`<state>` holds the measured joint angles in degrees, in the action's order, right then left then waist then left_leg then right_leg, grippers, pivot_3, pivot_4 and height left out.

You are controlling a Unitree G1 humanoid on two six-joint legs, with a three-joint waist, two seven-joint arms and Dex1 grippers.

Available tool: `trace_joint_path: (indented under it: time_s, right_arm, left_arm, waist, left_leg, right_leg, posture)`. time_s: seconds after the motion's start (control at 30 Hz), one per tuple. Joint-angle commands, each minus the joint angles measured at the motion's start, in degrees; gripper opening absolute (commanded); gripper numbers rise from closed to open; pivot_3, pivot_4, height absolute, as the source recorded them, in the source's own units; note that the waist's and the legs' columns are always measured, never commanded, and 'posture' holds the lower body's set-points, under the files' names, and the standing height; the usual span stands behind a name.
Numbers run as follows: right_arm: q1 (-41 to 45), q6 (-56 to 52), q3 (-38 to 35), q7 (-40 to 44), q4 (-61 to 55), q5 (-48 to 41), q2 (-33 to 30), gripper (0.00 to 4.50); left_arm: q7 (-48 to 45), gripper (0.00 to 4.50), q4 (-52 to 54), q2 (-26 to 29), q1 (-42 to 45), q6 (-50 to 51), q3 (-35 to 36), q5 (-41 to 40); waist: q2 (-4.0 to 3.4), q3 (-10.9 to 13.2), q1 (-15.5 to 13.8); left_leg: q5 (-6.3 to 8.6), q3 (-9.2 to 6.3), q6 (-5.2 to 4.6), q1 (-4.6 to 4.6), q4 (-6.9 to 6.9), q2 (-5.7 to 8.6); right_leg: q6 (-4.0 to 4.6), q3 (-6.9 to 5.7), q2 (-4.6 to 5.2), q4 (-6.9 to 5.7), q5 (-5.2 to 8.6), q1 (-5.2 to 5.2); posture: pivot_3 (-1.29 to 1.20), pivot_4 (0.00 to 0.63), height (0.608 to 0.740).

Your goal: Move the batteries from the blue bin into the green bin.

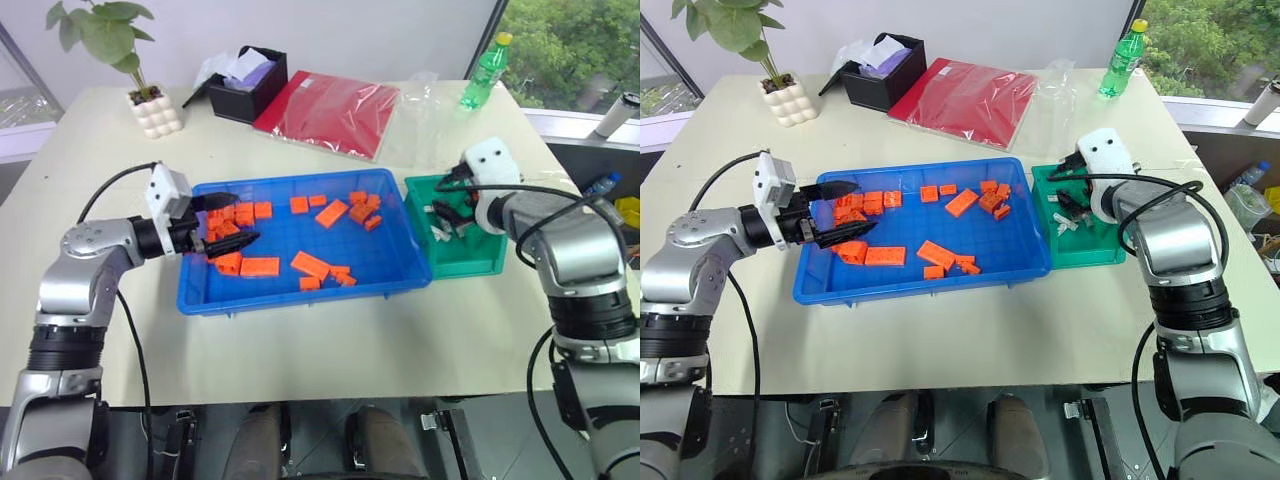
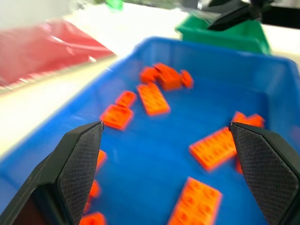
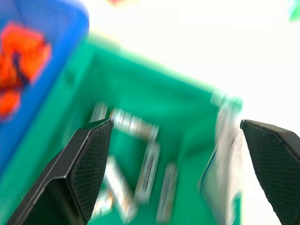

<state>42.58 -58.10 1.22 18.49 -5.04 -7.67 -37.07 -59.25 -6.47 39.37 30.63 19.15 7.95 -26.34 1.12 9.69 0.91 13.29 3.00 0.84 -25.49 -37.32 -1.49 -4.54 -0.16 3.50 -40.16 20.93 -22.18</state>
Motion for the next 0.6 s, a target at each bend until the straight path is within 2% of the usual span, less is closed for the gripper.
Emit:
trace_joint_path:
  time_s: [0.03, 0.23, 0.37, 0.6]
  right_arm:
    - [2.06, 7.73, -4.43, -2.49, 1.15, 1.02, 1.7, 4.46]
    - [2.5, 21.06, -8.59, -6.74, 7.05, 1.64, 5.64, 4.46]
    - [2.19, 31.96, -11.24, -9.69, 14.62, 2.07, 7.31, 4.46]
    - [2.48, 42.1, -13.58, -9.98, 21.66, 0.7, 9.78, 4.46]
  left_arm:
    - [3.79, 4.5, -0.31, 1.08, 2.33, -2.79, 4.61, 0.39]
    - [10.19, 4.5, 0.92, 3.38, 2.11, -1.89, 10.44, 0.29]
    - [14.5, 4.5, 6.1, 5.1, -2.87, 1.45, 15.69, -1.15]
    - [23.49, 4.5, 15.46, 4.48, -12.64, 7.25, 26.49, -4.3]
  waist:
    - [0.0, 0.0, 0.03]
    - [0.0, 0.0, 0.08]
    - [0.0, 0.0, 0.26]
    - [0.0, 0.0, 0.35]
  left_leg:
    - [-0.01, 0.0, 0.01, 0.0, 0.0, 0.0]
    - [-0.02, 0.01, 0.03, 0.0, 0.01, 0.0]
    - [-0.02, 0.01, 0.04, 0.01, 0.03, 0.0]
    - [-0.03, 0.02, 0.05, 0.03, 0.04, -0.01]
  right_leg:
    - [0.0, 0.0, 0.0, 0.0, 0.0, 0.0]
    - [0.0, 0.0, 0.02, 0.0, 0.0, 0.0]
    - [0.0, 0.0, 0.03, 0.0, 0.0, 0.0]
    - [0.0, 0.01, 0.04, -0.01, 0.0, 0.01]
  posture:
    - [0.0, 0.15, 0.74]
    - [0.0, 0.15, 0.74]
    - [0.0, 0.15, 0.74]
    - [0.0, 0.15, 0.74]
